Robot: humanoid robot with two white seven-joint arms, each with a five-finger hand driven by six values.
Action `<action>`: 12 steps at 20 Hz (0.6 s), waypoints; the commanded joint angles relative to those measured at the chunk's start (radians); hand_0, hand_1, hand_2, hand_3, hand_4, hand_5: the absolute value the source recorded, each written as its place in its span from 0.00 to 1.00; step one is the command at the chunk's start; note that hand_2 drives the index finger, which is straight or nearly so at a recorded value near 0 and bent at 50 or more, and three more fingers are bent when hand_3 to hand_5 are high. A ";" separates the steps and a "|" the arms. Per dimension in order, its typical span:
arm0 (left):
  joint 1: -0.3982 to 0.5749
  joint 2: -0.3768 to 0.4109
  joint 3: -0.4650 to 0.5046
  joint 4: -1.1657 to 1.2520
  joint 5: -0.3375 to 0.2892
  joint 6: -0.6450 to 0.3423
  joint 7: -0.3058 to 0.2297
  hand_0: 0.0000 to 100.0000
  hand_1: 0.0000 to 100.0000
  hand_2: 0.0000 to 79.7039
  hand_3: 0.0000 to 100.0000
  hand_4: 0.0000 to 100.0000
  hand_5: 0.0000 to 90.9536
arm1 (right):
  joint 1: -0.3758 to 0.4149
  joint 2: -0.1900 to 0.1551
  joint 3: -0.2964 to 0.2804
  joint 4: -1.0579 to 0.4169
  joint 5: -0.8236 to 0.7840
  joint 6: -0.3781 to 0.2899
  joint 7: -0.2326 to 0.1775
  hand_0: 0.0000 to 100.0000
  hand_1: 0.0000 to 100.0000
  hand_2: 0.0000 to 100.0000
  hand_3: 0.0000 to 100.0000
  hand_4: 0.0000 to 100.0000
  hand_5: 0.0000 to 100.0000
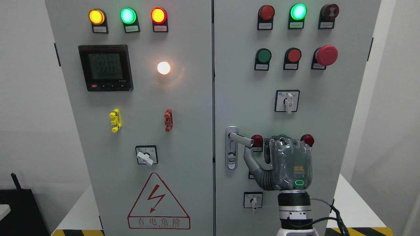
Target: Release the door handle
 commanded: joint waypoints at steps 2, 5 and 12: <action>0.000 0.000 -0.014 0.020 0.000 -0.001 -0.001 0.12 0.39 0.00 0.00 0.00 0.00 | -0.001 0.000 0.001 -0.001 0.000 -0.003 0.002 0.45 0.34 1.00 1.00 0.96 0.98; 0.000 0.000 -0.014 0.020 0.000 -0.001 -0.001 0.12 0.39 0.00 0.00 0.00 0.00 | 0.003 0.000 0.003 -0.001 0.000 -0.003 0.000 0.45 0.34 1.00 1.00 0.97 0.98; 0.000 0.000 -0.014 0.020 0.000 -0.001 -0.001 0.12 0.39 0.00 0.00 0.00 0.00 | 0.015 -0.002 0.012 -0.003 -0.012 -0.010 -0.016 0.45 0.33 1.00 1.00 0.97 0.98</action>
